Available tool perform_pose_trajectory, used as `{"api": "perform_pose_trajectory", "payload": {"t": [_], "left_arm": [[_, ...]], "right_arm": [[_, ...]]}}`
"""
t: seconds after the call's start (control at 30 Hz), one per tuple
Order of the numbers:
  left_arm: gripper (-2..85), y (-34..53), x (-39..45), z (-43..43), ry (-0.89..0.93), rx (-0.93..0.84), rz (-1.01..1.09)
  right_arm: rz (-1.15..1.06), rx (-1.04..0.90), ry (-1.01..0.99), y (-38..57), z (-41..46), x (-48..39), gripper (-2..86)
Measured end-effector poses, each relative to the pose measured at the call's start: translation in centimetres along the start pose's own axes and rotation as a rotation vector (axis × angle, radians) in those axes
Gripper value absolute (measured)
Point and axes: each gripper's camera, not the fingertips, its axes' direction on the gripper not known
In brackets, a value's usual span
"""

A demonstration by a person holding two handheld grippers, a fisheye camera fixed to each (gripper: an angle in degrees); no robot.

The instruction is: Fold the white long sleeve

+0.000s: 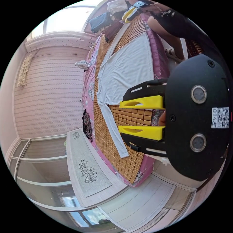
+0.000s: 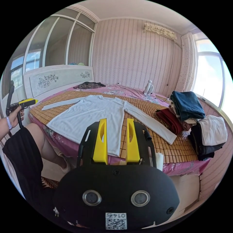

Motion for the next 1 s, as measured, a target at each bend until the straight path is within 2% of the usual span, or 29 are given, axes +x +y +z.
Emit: {"api": "perform_pose_trajectory", "payload": {"t": [0.2, 0.43, 0.57, 0.7, 0.8, 0.9, 1.0], "left_arm": [[11.3, -0.5, -6.4, 2.5, 0.011, 0.021, -0.149], [15.4, -0.7, -17.3, 8.5, -0.104, 0.045, -0.512], [15.5, -1.0, -23.4, 13.2, -0.059, 0.059, -0.688], [13.5, -0.9, -27.1, 16.3, -0.06, 0.095, -0.708], [13.3, 0.1, -29.1, 17.7, -0.142, 0.109, -0.699], [13.3, -0.2, -32.2, 19.2, -0.165, 0.075, -0.782], [13.4, -0.4, -34.0, 20.9, -0.128, 0.05, -0.766]], "right_arm": [[-0.068, -0.076, -0.045, 0.1, 3.5, -0.8, 13.7], [-0.224, -0.181, -0.164, -3.0, 9.7, -3.7, 14.6], [-0.31, -0.203, -0.258, -6.9, 14.1, -6.6, 15.8], [-0.487, -0.178, -0.404, -12.5, 20.0, -12.9, 15.9], [-0.611, -0.165, -0.511, -16.0, 24.8, -18.8, 15.3], [-0.642, -0.132, -0.671, -19.2, 29.0, -24.8, 15.2], [-0.68, -0.116, -0.793, -21.5, 32.5, -30.7, 15.5]]}}
